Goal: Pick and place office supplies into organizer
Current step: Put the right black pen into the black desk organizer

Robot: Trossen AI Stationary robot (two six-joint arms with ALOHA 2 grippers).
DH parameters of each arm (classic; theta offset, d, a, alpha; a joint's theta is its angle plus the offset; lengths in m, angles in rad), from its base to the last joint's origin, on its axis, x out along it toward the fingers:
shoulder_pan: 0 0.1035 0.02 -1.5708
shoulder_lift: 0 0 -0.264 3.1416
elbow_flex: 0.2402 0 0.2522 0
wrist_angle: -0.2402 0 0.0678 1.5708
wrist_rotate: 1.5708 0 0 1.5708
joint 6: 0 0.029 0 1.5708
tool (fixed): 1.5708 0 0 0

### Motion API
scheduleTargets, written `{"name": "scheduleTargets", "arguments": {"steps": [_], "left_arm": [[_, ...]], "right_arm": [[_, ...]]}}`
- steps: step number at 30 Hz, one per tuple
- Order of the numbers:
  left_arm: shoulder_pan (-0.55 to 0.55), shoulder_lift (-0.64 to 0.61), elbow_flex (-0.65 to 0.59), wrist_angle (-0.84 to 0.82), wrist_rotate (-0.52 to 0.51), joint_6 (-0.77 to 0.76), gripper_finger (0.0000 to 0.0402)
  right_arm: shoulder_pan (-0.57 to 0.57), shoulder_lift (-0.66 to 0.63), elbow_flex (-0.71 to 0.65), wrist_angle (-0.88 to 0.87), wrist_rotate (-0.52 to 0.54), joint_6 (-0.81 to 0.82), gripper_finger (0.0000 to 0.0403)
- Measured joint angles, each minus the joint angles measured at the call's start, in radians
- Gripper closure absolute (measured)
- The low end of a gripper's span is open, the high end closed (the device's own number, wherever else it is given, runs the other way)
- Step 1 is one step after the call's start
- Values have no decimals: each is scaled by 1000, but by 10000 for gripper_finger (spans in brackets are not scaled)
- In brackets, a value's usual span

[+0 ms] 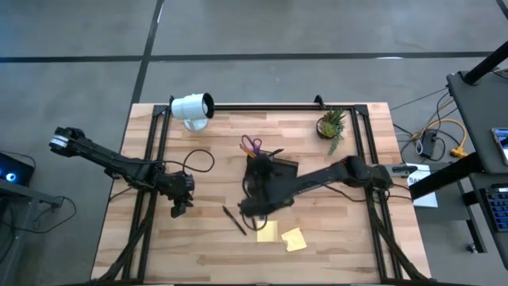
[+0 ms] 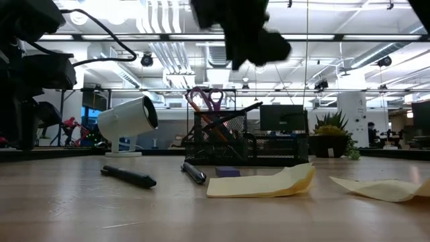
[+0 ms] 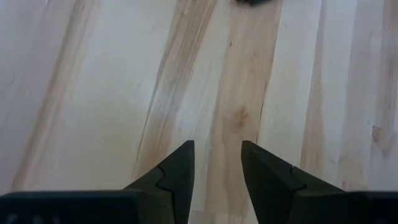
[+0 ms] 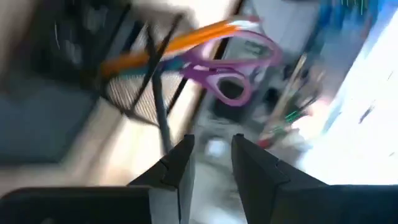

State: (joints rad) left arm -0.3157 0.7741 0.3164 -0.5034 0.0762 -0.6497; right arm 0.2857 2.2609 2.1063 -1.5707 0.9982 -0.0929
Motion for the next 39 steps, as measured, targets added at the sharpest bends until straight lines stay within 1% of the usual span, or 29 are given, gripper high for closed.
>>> {"name": "scheduleTargets", "arguments": {"steps": [1, 2, 4, 6, 7, 8, 9, 11, 13, 16, 18, 23, 26, 30, 32, 33, 34, 36, 37, 39], "left_arm": [[0, -2, 0, 4, 2, -7, 285], [0, -2, 2, 10, 5, -22, 285], [0, -3, 7, 7, 16, -32, 285], [0, -2, 18, 12, 30, -51, 285], [0, 0, 22, 15, 43, -57, 285], [0, -1, 24, 22, 53, -74, 285], [0, -1, 27, 27, 65, -93, 285], [0, -1, 33, 34, 88, -128, 285], [0, -1, 39, 34, 118, -144, 285], [0, -3, 47, 36, 156, -181, 285], [0, -3, 50, 37, 172, -185, 285], [0, -4, 50, 75, 208, -207, 285], [0, -4, 50, 85, 212, -209, 285], [0, -4, 50, 84, 212, -235, 285], [0, -4, 50, 85, 219, -261, 285], [0, -4, 50, 84, 226, -270, 285], [0, -4, 50, 84, 232, -285, 285], [0, -4, 50, 84, 242, -312, 285], [0, -4, 50, 84, 244, -318, 285], [0, -4, 50, 85, 245, -339, 285]], "right_arm": [[10, -10, 18, -2, -20, 132, 310], [14, -16, 40, -1, -75, 292, 310], [-1, -31, 71, 5, -259, 672, 310], [-31, -55, 61, 1, -407, 1060, 312], [-49, -71, 41, 3, -478, 1216, 313], [-68, -87, 14, 0, -542, 1326, 315], [-88, -107, -19, -1, -606, 1385, 318], [-122, -147, -92, 0, -678, 1441, 324], [-155, -206, -163, 3, -688, 1466, 331], [-224, -359, -282, 12, -681, 1529, 341], [-277, -484, -379, 65, -685, 1542, 345], [-401, -817, -682, 430, -804, 1509, 346], [-461, -947, -884, 695, -883, 1513, 337], [-475, -981, -1113, 995, -931, 1557, 305], [-483, -983, -1196, 1142, -970, 1565, 284], [-486, -982, -1228, 1209, -971, 1564, 274], [-487, -982, -1253, 1254, -956, 1564, 263], [-487, -988, -1287, 1280, -914, 1562, 242], [-491, -992, -1297, 1282, -909, 1561, 233], [-505, -995, -1311, 1287, -934, 1545, 216]]}}
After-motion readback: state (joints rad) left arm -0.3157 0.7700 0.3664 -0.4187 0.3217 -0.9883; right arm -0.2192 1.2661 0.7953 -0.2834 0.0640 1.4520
